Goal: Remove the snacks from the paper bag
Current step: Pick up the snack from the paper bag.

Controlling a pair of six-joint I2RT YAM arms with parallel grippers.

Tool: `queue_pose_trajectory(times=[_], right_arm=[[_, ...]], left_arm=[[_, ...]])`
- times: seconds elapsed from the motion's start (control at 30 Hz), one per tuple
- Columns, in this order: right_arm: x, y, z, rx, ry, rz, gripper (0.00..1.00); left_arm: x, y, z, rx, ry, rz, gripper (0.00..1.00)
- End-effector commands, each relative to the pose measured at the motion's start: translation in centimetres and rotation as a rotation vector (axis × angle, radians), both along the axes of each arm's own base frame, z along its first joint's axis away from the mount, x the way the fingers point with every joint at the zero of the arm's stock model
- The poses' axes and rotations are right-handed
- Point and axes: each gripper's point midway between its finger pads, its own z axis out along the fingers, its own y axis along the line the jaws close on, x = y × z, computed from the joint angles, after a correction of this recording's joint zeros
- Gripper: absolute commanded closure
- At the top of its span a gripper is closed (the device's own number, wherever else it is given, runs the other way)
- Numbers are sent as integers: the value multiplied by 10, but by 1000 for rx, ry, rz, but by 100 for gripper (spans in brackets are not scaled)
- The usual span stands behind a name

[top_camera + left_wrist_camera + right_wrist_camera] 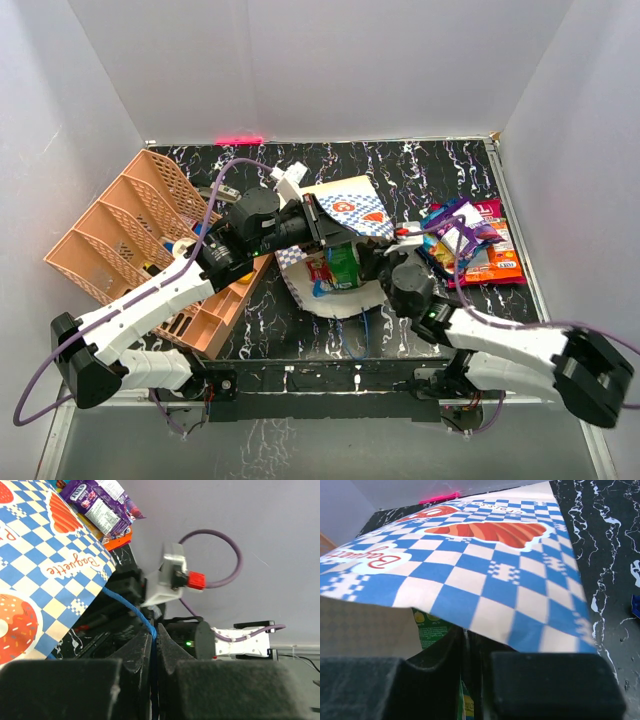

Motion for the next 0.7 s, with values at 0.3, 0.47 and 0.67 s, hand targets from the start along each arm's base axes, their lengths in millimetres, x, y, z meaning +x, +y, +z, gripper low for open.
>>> queue_pose_trajectory(times=[0.3,0.47,0.67], right_arm=[[-83,-17,28,194,254,220,92],[-104,-27,45,126,340,262,92],[-131,-38,114,109,262,386,92]], left_arm=[[6,9,36,-56,-93,53,100],[13,24,40,-21,-126,133,100],[22,47,34,-4,-137,255,100]])
